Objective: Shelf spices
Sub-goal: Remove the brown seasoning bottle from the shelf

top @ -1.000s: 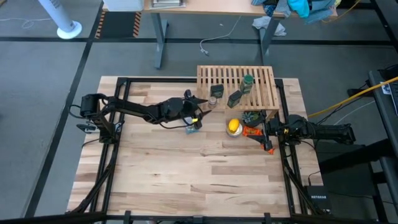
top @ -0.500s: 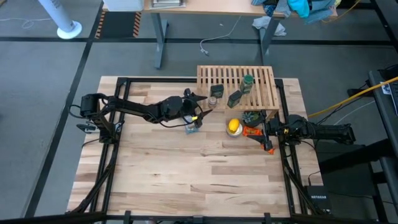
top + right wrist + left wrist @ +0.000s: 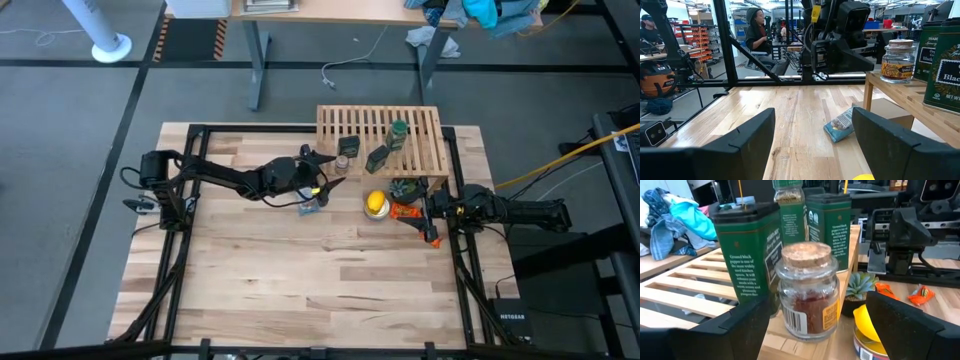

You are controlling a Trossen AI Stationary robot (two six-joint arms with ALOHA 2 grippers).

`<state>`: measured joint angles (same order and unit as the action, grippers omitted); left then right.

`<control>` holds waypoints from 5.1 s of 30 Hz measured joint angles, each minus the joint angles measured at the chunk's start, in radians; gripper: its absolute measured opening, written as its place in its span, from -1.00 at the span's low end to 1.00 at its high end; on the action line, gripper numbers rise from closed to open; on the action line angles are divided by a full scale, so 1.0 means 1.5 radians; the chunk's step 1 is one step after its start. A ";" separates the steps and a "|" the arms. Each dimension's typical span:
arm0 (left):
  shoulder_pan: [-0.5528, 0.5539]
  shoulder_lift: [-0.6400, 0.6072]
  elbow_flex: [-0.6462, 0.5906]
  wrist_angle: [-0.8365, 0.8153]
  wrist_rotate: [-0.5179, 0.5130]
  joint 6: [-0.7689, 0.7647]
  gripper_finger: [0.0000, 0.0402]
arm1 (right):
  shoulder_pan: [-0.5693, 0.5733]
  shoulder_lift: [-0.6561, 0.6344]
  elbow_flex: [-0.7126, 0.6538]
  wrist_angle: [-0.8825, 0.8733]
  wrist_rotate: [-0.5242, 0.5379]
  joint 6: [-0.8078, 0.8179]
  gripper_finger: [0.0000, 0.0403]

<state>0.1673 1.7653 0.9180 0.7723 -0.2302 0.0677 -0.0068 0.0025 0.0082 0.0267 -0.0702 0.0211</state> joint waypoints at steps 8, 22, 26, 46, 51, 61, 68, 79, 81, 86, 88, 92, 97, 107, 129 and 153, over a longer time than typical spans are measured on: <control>0.008 0.004 0.000 0.006 0.000 0.001 0.58 | 0.000 0.000 0.000 0.000 0.000 0.000 0.34; 0.010 0.044 0.034 0.011 0.002 0.012 0.46 | 0.000 0.000 0.000 0.000 0.000 0.000 0.34; 0.010 0.044 0.034 0.001 0.002 0.014 0.26 | 0.000 0.000 0.000 0.000 0.000 0.000 0.34; -0.056 -0.013 0.033 -0.112 -0.094 0.058 -0.13 | 0.000 0.000 0.000 0.000 0.000 0.000 0.34; -0.127 -0.087 0.033 -0.285 -0.193 0.023 -0.13 | 0.000 0.000 0.000 0.000 0.000 0.000 0.34; -0.319 -0.237 0.033 -0.569 -0.394 -0.102 -0.13 | 0.000 0.000 0.000 0.000 0.000 0.000 0.34; -0.455 -0.271 0.022 -0.901 -0.436 -0.472 -0.13 | 0.000 0.000 0.000 0.000 0.000 0.000 0.34; -0.622 -0.242 -0.113 -0.843 -0.462 -0.771 -0.13 | 0.000 0.000 0.000 0.000 0.000 0.000 0.34; -0.635 -0.229 -0.144 -0.758 -0.465 -0.732 -0.13 | 0.000 0.000 0.000 0.000 0.000 0.000 0.34; -0.641 -0.173 -0.232 -0.474 -0.463 -0.600 -0.13 | 0.000 0.000 0.000 0.000 0.000 0.000 0.34; -0.637 -0.142 -0.260 -0.357 -0.465 -0.546 -0.13 | 0.000 0.000 0.000 0.000 0.000 0.000 0.34; -0.625 -0.071 -0.295 -0.162 -0.462 -0.457 -0.13 | 0.000 0.000 0.000 0.000 0.000 0.000 0.34; -0.600 0.009 -0.303 0.005 -0.428 -0.331 -0.13 | 0.000 0.000 0.000 0.000 0.000 0.000 0.34; -0.445 0.074 -0.318 0.191 -0.231 -0.164 -0.13 | 0.000 0.000 0.000 0.000 0.000 0.000 0.34; -0.109 0.073 -0.379 0.344 0.216 -0.153 -0.13 | 0.000 0.000 0.000 0.000 0.000 0.000 0.34; -0.155 0.071 -0.325 0.128 0.103 -0.200 0.28 | 0.000 0.000 0.000 0.000 0.000 0.000 0.34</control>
<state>-0.0658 1.8721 0.4309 0.9641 -0.0761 -0.2328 -0.0071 0.0022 0.0082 0.0261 -0.0704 0.0209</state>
